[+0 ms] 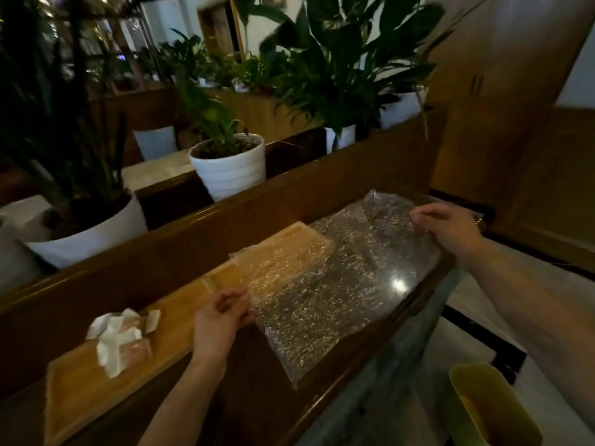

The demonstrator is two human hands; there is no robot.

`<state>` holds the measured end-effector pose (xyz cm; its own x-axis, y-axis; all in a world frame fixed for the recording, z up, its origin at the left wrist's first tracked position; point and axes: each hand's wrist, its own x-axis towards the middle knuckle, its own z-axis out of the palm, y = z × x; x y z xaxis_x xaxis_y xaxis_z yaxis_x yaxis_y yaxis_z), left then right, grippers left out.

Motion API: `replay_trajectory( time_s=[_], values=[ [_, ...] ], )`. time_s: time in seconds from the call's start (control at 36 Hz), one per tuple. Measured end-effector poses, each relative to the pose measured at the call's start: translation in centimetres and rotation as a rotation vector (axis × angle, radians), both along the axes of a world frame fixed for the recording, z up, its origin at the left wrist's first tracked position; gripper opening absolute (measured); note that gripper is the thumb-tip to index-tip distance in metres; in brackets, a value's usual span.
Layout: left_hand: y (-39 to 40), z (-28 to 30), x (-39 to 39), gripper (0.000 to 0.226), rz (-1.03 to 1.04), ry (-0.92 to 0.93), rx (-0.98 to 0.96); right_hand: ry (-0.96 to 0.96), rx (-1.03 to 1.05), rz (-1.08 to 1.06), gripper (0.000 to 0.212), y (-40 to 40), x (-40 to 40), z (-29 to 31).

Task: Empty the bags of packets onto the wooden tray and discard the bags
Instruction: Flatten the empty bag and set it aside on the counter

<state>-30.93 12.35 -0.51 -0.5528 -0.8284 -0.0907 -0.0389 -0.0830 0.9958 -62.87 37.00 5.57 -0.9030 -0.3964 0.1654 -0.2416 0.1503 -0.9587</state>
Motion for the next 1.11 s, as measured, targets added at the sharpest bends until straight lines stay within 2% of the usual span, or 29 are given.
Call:
replay_trajectory(
  time_s=[0.25,0.44,0.56,0.75,0.86,1.11],
  values=[
    [3.3,-1.0,-9.4,0.011,0.043,-0.057,0.075,0.083,0.121,0.099,0.009,2.0,-10.0,1.0],
    [4.6,-1.3,-14.4,0.009,0.011,-0.086,0.045,0.101,0.230,0.171,0.010,2.4,-16.3,0.8],
    [4.7,-1.4,-17.4,0.010,-0.023,-0.134,-0.003,0.151,0.266,0.111,0.015,2.9,-18.7,0.2],
    [5.4,-1.9,-22.1,0.003,-0.063,-0.240,-0.133,0.179,0.339,-0.022,0.010,2.9,-23.4,-1.6],
    [5.6,-1.9,-24.0,0.009,-0.049,-0.287,-0.208,0.186,0.351,-0.075,0.013,2.1,-25.8,-3.1],
    [4.9,-1.7,-25.7,0.011,-0.015,-0.397,-0.305,0.217,0.350,-0.053,0.010,-0.6,-27.9,-4.7]
  ],
)
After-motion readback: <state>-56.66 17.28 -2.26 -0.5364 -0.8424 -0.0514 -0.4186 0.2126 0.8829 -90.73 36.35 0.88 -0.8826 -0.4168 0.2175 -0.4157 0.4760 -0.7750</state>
